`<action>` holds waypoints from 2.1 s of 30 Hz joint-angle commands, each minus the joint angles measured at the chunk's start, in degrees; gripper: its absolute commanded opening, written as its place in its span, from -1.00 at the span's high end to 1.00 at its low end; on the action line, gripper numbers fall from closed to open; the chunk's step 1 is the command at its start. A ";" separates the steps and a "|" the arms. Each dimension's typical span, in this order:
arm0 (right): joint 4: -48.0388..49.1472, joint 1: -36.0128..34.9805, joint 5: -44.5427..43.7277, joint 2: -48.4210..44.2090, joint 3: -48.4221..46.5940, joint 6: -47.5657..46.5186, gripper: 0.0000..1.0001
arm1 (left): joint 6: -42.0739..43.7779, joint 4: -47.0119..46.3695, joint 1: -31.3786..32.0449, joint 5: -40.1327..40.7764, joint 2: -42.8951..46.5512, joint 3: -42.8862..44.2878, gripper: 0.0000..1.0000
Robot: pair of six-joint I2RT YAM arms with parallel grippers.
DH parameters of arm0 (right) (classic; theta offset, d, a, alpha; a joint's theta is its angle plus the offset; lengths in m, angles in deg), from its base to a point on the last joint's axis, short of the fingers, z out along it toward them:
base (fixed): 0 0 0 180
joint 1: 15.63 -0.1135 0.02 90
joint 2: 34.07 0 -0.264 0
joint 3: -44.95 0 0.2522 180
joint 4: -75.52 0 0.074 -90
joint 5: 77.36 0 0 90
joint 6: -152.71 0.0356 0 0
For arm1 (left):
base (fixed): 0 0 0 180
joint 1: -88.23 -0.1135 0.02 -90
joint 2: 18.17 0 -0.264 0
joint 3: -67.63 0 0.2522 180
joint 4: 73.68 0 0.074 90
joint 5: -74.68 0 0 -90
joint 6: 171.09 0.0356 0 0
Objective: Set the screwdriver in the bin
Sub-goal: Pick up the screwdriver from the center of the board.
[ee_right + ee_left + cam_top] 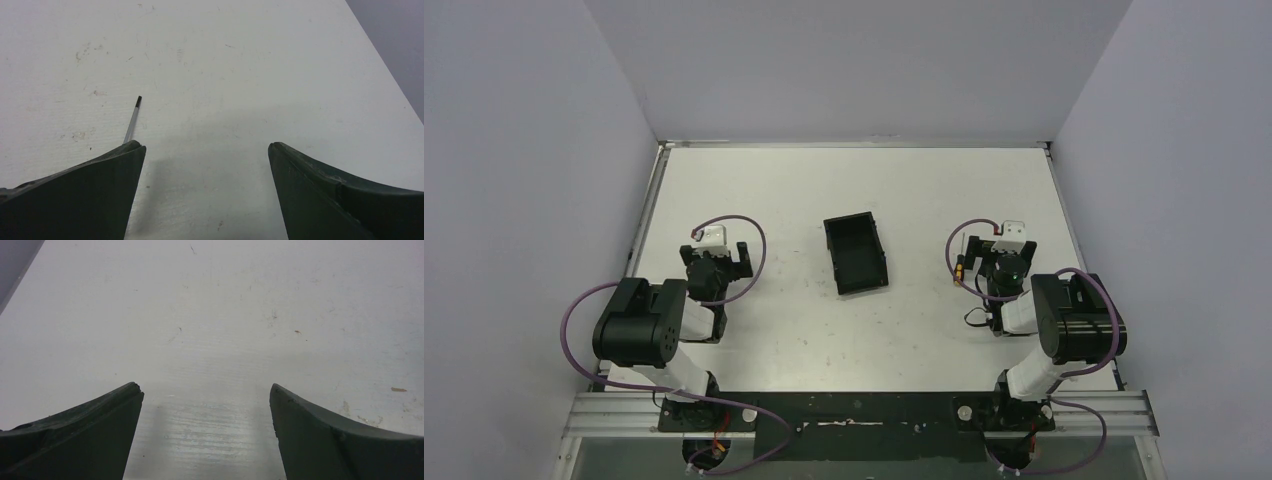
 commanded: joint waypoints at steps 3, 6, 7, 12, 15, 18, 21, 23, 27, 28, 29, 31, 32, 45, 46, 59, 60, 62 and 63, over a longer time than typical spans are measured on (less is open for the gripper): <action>4.18 0.29 1.15 -0.81 -1.10 0.20 -1.00 | 0.55 -3.40 -0.28 -0.89 0.15 1.46 -0.94; 4.56 0.29 1.34 -0.99 -0.84 0.25 -1.00 | 0.55 -3.40 -0.28 -0.91 0.20 1.51 -0.94; 4.10 0.25 1.26 -1.44 -0.91 0.44 -1.00 | 0.52 -3.38 -0.28 -0.91 0.15 1.47 -0.94; -5.62 0.29 -0.94 -12.04 -2.10 1.07 -1.00 | 0.55 -3.37 -0.28 -0.91 0.18 1.50 -0.94; -13.83 0.24 -1.59 -20.46 -2.73 4.55 -1.00 | 0.54 -3.45 -0.28 -0.91 0.17 1.44 -0.94; -23.56 0.25 0.46 -26.85 -6.29 6.80 -1.00 | 0.50 -3.45 -0.28 -0.91 0.15 1.48 -0.94; -35.00 0.29 4.24 -31.00 -12.47 8.52 -1.00 | 0.47 -3.41 -0.28 -0.91 0.16 1.48 -0.94; -42.51 0.26 7.05 -32.67 -17.65 9.58 -1.00 | 0.53 -3.45 -0.28 -0.91 0.20 1.44 -0.94; -53.99 0.11 9.98 -33.51 -28.42 11.18 -1.00 | 0.52 -3.42 -0.28 -0.91 0.18 1.50 -0.94; -56.63 0.01 10.47 -33.25 -30.76 11.13 -1.00 | 0.54 -3.44 -0.28 -0.91 0.20 1.49 -0.94; -59.25 -0.09 10.82 -32.80 -33.28 10.96 -1.00 | 0.48 -3.41 -0.28 -0.91 0.18 1.44 -0.94; -65.91 -0.58 10.65 -31.37 -38.68 10.64 -1.00 | 0.54 -3.38 -0.28 -0.91 0.20 1.50 -0.94; -70.60 -0.97 9.92 -30.41 -41.64 10.72 -1.00 | 0.55 -3.37 -0.28 -0.91 0.18 1.44 -0.94; -115.78 -6.65 -1.55 -6.81 -82.72 17.61 -1.00 | 0.50 -3.43 -0.28 -0.90 0.17 1.46 -0.94; -117.45 -6.65 -1.52 -5.35 -84.03 17.61 -1.00 | 0.49 -3.39 -0.28 -0.90 0.17 1.50 -0.94; -120.92 -6.74 -0.16 6.92 -77.62 16.46 -1.00 | 0.54 -3.46 -0.28 -0.91 0.18 1.51 -0.94; -119.69 -6.76 0.54 7.25 -75.92 16.62 -1.00 | 0.50 -3.43 -0.28 -0.91 0.17 1.50 -0.94; -117.28 -6.74 1.50 8.21 -73.02 17.20 -1.00 | 0.54 -3.42 -0.28 -0.87 0.15 1.50 -0.94; -116.21 -6.83 2.00 8.84 -71.66 17.36 -1.00 | 0.55 -3.40 -0.28 -0.91 0.20 1.50 -0.94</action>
